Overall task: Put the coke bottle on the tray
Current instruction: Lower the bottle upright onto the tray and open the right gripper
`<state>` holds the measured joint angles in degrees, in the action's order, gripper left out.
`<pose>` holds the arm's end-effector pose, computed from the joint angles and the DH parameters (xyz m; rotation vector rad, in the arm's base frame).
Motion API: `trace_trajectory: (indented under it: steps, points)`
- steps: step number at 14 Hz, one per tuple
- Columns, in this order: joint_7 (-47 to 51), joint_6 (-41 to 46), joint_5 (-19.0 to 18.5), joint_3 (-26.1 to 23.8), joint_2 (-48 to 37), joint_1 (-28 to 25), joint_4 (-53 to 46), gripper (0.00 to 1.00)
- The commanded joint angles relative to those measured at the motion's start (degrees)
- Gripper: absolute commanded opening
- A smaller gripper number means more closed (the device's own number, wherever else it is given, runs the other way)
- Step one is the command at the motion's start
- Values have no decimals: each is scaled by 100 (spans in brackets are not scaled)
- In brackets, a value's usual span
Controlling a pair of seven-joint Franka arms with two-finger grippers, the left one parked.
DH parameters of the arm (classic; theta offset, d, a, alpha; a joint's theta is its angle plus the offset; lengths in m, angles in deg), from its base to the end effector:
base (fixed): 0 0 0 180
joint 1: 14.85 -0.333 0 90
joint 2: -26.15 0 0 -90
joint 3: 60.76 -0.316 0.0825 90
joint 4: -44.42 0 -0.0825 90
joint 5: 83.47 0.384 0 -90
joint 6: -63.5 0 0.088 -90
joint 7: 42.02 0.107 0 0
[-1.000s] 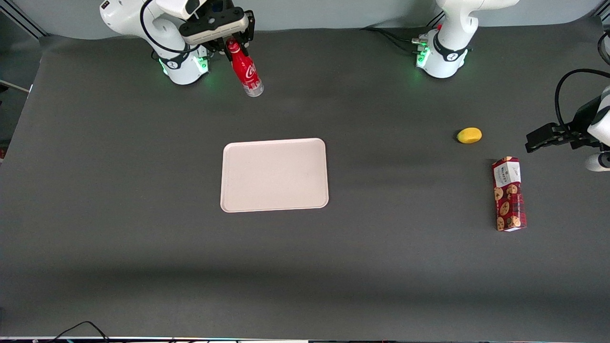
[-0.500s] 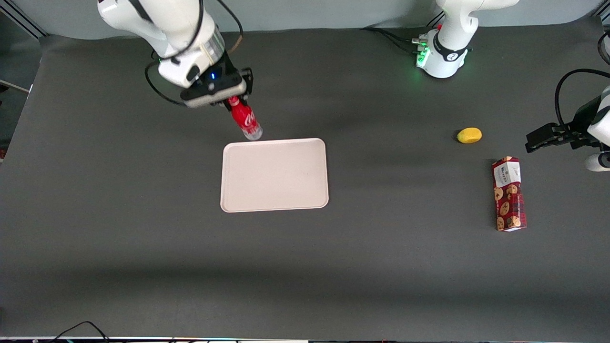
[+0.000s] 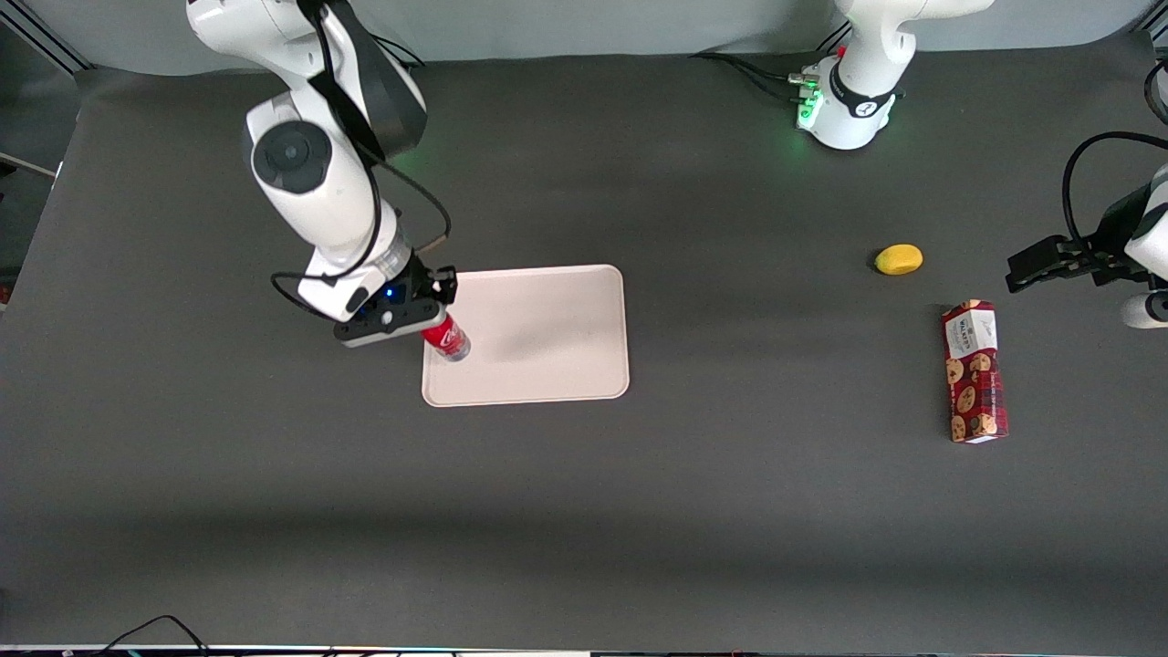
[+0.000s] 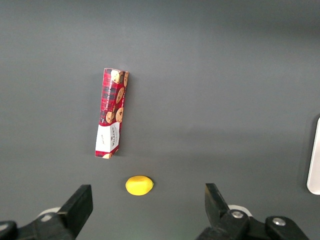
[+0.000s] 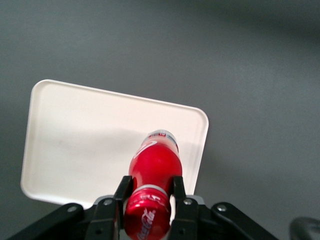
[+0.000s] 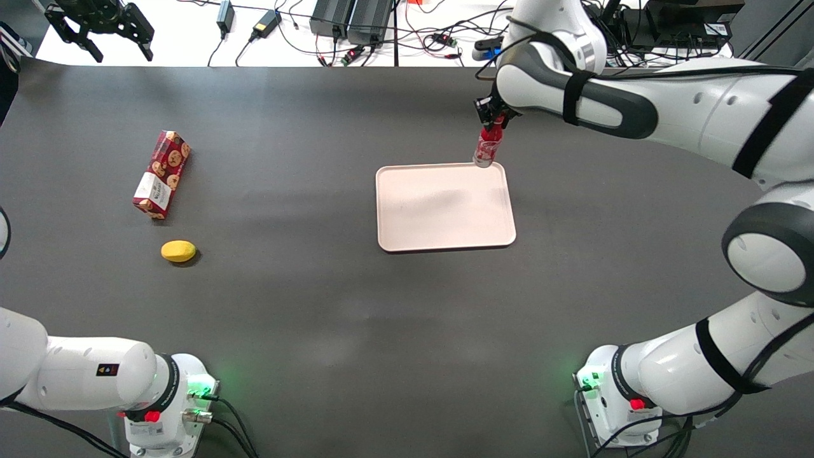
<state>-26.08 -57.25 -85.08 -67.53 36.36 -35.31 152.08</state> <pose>0.5429 0.2746 0.4211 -3.1081 -0.3250 -0.0771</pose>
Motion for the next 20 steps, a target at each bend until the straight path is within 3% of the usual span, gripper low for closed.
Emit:
trace_trajectory:
  steps: [1,3,12,13,14,18,20]
  points:
    - [-100,-876,-146,-18,68,94,535,0]
    - [-91,-1327,-155,26,305,104,704,0]
    - [-39,-1293,-181,70,772,112,704,0]
    - [-21,-1293,-173,70,789,112,695,25]
    - [92,-1293,-164,70,798,112,695,99]
    - [199,-1232,-173,79,711,139,651,100]
    - [199,-691,-164,140,588,139,311,100]
